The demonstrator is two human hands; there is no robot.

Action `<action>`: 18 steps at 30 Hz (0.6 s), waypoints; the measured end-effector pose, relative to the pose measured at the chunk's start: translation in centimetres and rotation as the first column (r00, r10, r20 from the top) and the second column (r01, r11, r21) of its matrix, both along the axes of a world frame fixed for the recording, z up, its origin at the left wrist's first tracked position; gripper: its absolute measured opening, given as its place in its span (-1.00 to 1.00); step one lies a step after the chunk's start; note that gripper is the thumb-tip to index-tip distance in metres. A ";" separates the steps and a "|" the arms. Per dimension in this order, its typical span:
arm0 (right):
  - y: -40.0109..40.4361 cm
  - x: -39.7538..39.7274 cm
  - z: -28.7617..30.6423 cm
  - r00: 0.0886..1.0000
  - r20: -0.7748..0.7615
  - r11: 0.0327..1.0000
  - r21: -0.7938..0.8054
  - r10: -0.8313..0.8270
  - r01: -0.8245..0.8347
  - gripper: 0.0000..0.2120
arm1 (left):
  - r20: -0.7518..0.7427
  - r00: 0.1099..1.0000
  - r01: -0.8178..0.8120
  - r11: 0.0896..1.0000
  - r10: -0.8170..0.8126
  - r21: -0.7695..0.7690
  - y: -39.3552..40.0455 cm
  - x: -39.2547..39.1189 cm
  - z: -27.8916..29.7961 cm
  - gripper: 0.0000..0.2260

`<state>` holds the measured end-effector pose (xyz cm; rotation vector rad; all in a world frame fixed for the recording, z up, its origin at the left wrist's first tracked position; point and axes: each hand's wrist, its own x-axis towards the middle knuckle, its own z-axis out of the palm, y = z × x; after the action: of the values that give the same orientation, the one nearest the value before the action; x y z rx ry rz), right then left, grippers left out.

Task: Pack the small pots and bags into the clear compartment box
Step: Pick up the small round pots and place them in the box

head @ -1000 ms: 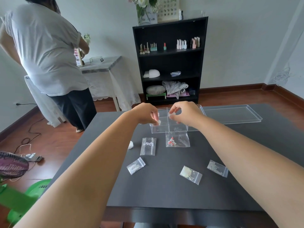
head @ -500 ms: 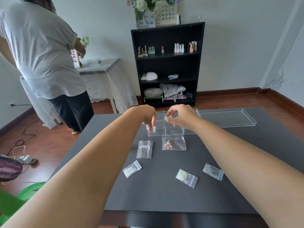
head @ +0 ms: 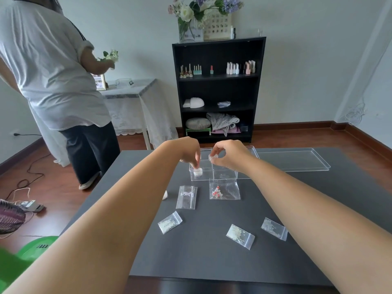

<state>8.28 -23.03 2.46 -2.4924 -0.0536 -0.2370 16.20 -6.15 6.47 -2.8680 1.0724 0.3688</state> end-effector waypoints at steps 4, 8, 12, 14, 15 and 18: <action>0.9 0.4 0.8 0.999 0.003 0.995 -0.090 0.051 -0.050 -0.93 | 0.061 0.998 -0.021 0.974 0.036 -0.224 2.0 -0.4 0.4 -0.86; 2.6 1.0 2.0 0.989 -0.124 0.931 -0.346 0.082 -0.120 -0.87 | 0.143 0.979 -0.089 0.941 0.142 -0.326 3.8 -1.6 -0.9 -0.83; 4.0 1.9 2.6 0.974 -0.221 0.895 -0.423 0.047 -0.139 -0.92 | 0.067 0.985 -0.114 0.894 0.158 -0.433 5.0 -2.1 -3.0 -0.75; 4.4 2.3 2.5 0.965 -0.260 0.887 -0.438 0.031 -0.146 -0.89 | 0.029 0.986 -0.133 0.884 0.163 -0.449 5.3 -2.4 -4.2 -0.69; 4.5 2.5 2.5 0.960 -0.279 0.885 -0.442 0.018 -0.145 -0.88 | 0.019 0.986 -0.139 0.874 0.167 -0.465 5.4 -2.6 -4.7 -0.67; 4.5 3.0 2.4 0.944 -0.330 0.883 -0.438 0.019 -0.171 -0.83 | 0.007 0.982 -0.156 0.838 0.187 -0.523 5.6 -3.0 -5.7 -0.65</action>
<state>11.25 -18.55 4.82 -2.9614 -0.1124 0.2552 13.20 -0.56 0.76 -3.4403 1.0380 -0.0130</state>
